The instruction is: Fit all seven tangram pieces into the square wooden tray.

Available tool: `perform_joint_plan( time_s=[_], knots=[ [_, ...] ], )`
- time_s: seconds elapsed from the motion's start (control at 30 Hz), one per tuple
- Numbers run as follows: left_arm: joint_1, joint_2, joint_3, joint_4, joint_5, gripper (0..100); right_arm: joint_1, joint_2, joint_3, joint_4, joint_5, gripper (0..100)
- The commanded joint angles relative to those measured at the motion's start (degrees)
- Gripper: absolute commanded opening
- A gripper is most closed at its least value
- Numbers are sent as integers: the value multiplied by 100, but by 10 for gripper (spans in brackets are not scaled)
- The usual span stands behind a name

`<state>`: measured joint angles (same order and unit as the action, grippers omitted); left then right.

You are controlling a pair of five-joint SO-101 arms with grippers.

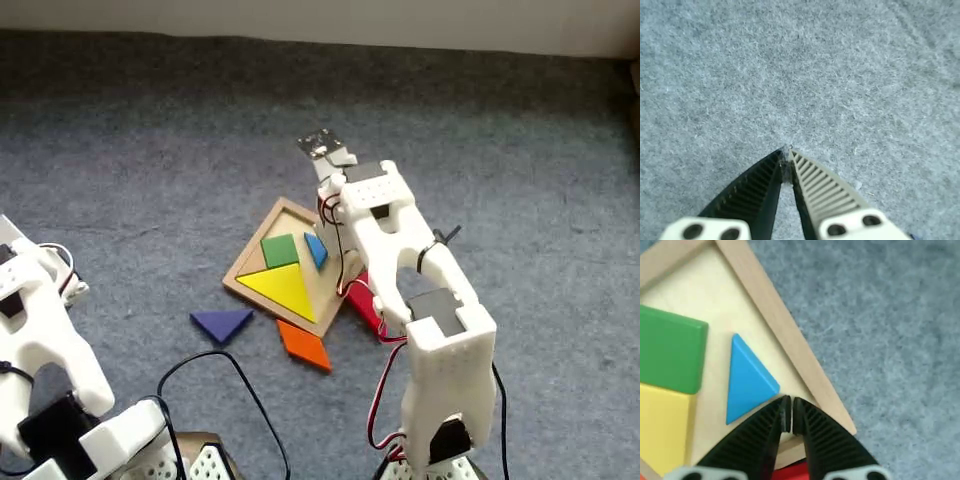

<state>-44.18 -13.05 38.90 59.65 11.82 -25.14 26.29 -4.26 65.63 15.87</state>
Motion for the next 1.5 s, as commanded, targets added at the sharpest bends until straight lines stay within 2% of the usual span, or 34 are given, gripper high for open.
perform_joint_plan(
  time_s=[0.0,0.3,0.47,0.67,0.8,0.97,1.1,1.47],
  knots=[
    [119,-198,-224,0,-44,11,57,-84,-382,-154,70,25],
    [119,-198,-224,0,-44,11,-84,-154,-382,-462,62,23],
    [119,-198,-224,0,-44,11,-127,-954,-321,-224,35,23],
    [119,-198,-224,0,-44,11,-673,-1771,910,-479,62,23],
    [119,-198,-224,-9,-44,11,-919,-1859,1473,-1033,44,23],
    [119,-198,-224,-9,-44,11,-1121,-1763,1692,-1138,35,23],
    [119,-198,-224,-9,-44,11,-1033,-1455,1684,-1147,35,23],
    [119,-198,-215,-9,-44,11,-171,-1218,1560,-796,185,23]
  ],
)
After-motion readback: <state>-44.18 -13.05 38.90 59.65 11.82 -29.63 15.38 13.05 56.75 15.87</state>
